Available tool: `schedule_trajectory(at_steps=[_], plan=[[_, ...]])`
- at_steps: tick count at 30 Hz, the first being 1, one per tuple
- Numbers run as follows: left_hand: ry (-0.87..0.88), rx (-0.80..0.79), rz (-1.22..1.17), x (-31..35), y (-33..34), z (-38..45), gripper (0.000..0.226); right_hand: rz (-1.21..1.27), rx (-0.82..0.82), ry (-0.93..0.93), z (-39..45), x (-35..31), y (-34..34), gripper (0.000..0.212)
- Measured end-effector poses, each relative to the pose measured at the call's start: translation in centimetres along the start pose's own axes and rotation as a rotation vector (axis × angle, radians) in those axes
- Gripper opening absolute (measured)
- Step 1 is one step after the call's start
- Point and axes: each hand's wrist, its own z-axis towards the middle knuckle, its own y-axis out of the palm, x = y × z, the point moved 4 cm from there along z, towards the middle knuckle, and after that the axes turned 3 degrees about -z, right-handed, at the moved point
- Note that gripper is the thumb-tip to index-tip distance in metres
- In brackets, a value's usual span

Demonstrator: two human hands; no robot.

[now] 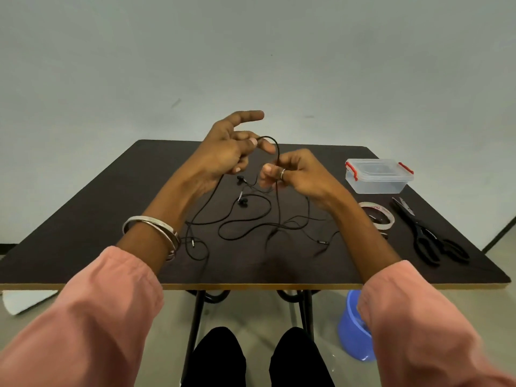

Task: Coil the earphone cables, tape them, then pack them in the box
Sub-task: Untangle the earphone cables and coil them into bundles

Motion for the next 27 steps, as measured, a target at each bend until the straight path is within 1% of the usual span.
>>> schedule_trajectory(at_steps=[1,3,5,7,9,10,12,14,16,17,18,20,21,22,24,25,26,27], plan=[[-0.005,0.009,0.002,-0.2,-0.2,-0.1,0.040,0.098,-0.018,0.011,-0.1,0.2,0.1,0.022],[-0.018,0.037,-0.003,-0.8,-1.1,-0.2,0.038,0.195,-0.026,0.025,-0.5,0.7,-0.1,0.026],[-0.031,0.055,0.017,-1.4,-2.0,-0.4,0.033,0.205,0.025,0.044,-0.7,1.3,-1.0,0.031],[-0.014,0.063,0.080,-2.1,-2.7,-0.8,0.022,0.203,0.114,0.062,-1.1,1.7,-2.5,0.033],[0.016,0.074,0.153,-2.9,-3.4,-1.3,0.013,0.237,0.246,0.074,-1.9,2.0,-4.6,0.032],[0.027,0.079,0.195,-3.3,-3.7,-1.5,0.015,0.285,0.327,0.082,-2.4,2.1,-5.7,0.031],[0.041,0.076,0.296,-3.9,-4.2,-1.9,0.027,0.385,0.495,0.104,-3.4,2.6,-7.8,0.030],[0.065,0.062,0.358,-4.2,-4.3,-2.2,0.034,0.407,0.682,0.165,-4.3,3.8,-9.2,0.029],[0.081,0.069,0.362,-4.5,-4.2,-2.3,0.037,0.307,0.832,0.278,-4.7,5.0,-9.3,0.029],[0.081,0.080,0.358,-4.6,-4.0,-2.3,0.037,0.150,0.855,0.321,-4.8,5.4,-9.0,0.029],[0.080,0.090,0.357,-4.8,-3.7,-2.2,0.037,-0.079,0.822,0.347,-4.5,5.8,-8.6,0.028],[0.079,0.108,0.358,-5.1,-3.1,-2.1,0.035,-0.559,0.684,0.386,-4.0,5.6,-7.1,0.021],[0.079,0.115,0.354,-5.2,-2.7,-2.1,0.034,-0.683,0.610,0.352,-3.7,5.0,-6.1,0.025],[0.082,0.120,0.344,-5.2,-2.3,-2.0,0.034,-0.700,0.539,0.265,-3.3,4.1,-4.9,0.034],[0.090,0.115,0.311,-5.2,-1.5,-1.9,0.034,-0.567,0.392,0.041,-2.8,1.8,-2.1,0.047],[0.100,0.098,0.291,-5.0,-1.0,-1.9,0.034,-0.535,0.317,-0.024,-2.6,0.9,-0.6,0.049],[0.113,0.073,0.271,-4.8,-0.5,-1.8,0.034,-0.566,0.258,-0.063,-2.4,0.4,0.7,0.048],[0.128,0.052,0.254,-4.5,0.0,-1.8,0.033,-0.591,0.221,-0.095,-2.2,0.1,1.7,0.042]])
